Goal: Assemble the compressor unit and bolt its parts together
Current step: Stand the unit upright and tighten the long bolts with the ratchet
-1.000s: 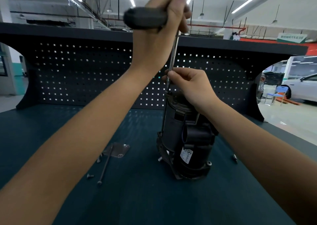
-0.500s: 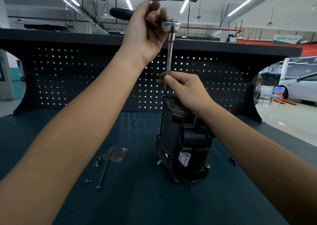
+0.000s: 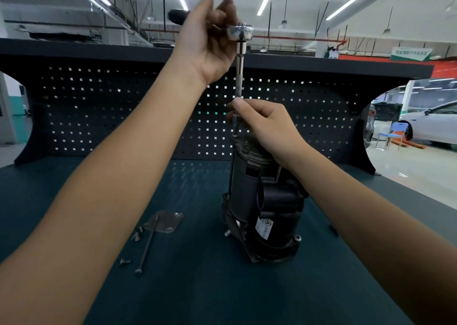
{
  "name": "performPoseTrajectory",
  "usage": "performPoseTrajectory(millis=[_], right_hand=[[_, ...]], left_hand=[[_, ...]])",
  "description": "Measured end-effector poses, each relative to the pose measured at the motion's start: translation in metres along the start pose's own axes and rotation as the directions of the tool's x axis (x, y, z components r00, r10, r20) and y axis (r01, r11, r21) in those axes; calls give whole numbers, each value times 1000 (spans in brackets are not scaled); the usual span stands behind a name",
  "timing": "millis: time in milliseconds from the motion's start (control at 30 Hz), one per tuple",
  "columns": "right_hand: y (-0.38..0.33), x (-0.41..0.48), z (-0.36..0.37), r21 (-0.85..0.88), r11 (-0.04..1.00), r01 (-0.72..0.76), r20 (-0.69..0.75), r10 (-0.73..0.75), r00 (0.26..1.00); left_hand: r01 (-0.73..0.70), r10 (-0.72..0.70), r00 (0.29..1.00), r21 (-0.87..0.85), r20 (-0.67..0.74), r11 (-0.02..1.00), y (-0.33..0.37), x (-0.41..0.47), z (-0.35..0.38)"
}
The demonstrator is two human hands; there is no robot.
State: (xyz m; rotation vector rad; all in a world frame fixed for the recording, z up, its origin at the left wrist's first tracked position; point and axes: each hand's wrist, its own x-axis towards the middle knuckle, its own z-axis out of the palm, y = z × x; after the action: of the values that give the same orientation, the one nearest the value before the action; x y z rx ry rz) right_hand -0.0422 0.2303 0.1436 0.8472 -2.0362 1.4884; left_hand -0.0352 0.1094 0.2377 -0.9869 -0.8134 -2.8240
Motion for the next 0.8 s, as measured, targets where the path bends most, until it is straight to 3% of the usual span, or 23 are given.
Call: performPoseTrajectory(millis=[133, 233, 333, 467, 533, 600, 700, 800], right_hand=[[-1, 0, 2, -8, 1000, 12, 15, -12, 1000], [-1, -2, 1, 8, 999, 37, -22, -37, 999], [-3, -3, 0, -3, 999, 34, -59, -34, 998], [-3, 0, 1, -36, 999, 35, -88, -38, 995], [-1, 1, 1, -39, 999, 35, -78, -38, 996], [2, 2, 0, -21, 999, 34, -73, -35, 997], [5, 2, -1, 32, 999, 32, -30, -32, 999], [4, 2, 3, -88, 995, 36, 59, -31, 998]], left_hand=[[180, -179, 983, -1, 45, 984, 3, 14, -2], [145, -147, 987, 21, 67, 989, -3, 10, -1], [-133, 112, 986, 189, 121, 973, -10, 1, -5], [-537, 485, 842, 464, 238, 705, -19, -18, -11], [-626, 561, 774, 489, 294, 608, -21, -22, -12], [-557, 512, 829, 415, 224, 720, -20, -20, -8], [-252, 255, 967, 144, 1, 957, -8, -9, -3], [23, -20, 997, 44, -70, 999, 4, 1, 0]])
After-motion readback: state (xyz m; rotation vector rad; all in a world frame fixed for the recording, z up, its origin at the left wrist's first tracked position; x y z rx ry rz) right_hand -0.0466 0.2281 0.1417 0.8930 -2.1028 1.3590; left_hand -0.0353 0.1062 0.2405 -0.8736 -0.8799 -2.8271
